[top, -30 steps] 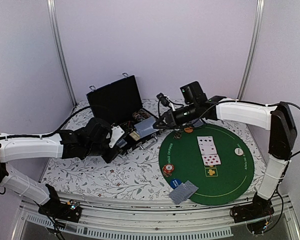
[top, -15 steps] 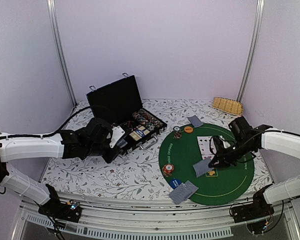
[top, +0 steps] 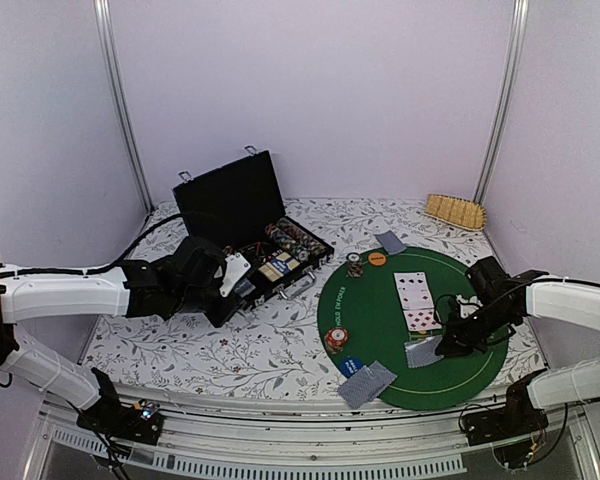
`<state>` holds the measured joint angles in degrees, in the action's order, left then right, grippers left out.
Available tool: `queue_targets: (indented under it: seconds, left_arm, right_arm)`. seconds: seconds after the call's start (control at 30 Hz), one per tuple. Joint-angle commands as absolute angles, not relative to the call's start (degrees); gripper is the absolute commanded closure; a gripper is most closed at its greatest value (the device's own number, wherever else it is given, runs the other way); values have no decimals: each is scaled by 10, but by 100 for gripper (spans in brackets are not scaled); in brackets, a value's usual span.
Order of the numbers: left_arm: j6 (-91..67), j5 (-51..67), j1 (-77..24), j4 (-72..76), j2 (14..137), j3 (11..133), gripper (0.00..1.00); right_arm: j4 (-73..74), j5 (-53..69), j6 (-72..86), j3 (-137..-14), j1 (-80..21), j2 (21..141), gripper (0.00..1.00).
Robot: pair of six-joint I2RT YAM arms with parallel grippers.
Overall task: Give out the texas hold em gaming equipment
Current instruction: Place the poker card in the community card area.
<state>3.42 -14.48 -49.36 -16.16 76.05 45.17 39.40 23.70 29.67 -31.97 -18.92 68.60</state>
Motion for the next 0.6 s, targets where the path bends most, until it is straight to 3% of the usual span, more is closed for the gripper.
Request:
queue_targets:
  seconds: [0.0, 0.33, 0.57]
  left_arm:
    - [34, -146, -502, -146, 758, 460, 65]
    - [35, -143, -502, -145, 756, 461, 65]
    - [37, -142, -503, -145, 758, 462, 65]
  right_arm:
    - [369, 163, 331, -312, -174, 653, 98]
    - [332, 196, 325, -287, -158, 684, 97]
    - [323, 204, 313, -291, -158, 703, 91]
